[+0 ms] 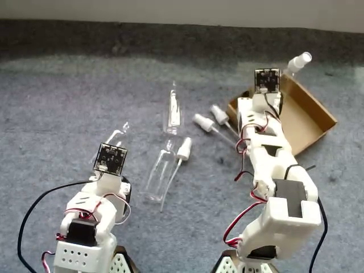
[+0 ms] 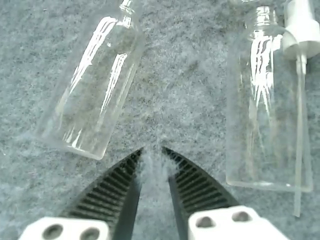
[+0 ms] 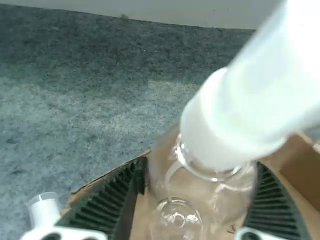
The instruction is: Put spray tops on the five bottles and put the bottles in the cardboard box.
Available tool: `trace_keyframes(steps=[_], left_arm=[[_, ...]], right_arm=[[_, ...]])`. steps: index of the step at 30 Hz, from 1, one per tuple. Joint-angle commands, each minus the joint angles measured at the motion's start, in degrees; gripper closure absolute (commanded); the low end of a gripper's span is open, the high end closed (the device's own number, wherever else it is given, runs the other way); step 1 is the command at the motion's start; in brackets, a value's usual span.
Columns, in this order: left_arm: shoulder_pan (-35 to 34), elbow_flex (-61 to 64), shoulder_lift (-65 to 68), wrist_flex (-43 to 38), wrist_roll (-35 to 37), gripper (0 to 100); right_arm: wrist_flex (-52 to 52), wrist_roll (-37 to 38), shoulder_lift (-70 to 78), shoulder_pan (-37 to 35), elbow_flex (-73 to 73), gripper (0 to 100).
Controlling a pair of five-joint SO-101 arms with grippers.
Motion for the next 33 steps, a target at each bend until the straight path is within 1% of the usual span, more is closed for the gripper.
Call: trace_keyframes(steps=[1, 8, 13, 18, 21, 22, 27, 33], left_arm=[[0.6, 1.3, -0.6, -0.9, -0.3, 100], [0.6, 1.3, -0.6, -0.9, -0.3, 100], [0.6, 1.3, -0.6, -0.9, -0.3, 100], [0.6, 1.3, -0.6, -0.9, -0.3, 100], [0.6, 1.3, -0.6, -0.9, -0.3, 100], [0.6, 1.3, -0.6, -0.9, -0.3, 100], [0.6, 1.3, -0.6, -0.9, -0.3, 100], [0.6, 1.3, -0.6, -0.8, -0.3, 100]], right_arm=[[-0.4, -0.5, -1.4, 0.7, -1.6, 70.7], [-0.4, -0.4, -1.4, 1.0, -1.6, 69.9], [-0.3, -0.5, -1.5, 1.0, -0.1, 62.5], [-0.3, -0.5, -1.7, 1.1, 0.0, 62.2], [-0.3, -0.5, -5.1, 1.1, 0.5, 62.2], [0.5, -0.5, -6.6, 1.1, 0.6, 62.2], [13.1, -0.5, -13.9, 1.1, 0.1, 62.2], [18.5, -0.5, -20.2, 1.1, 0.0, 62.2]])
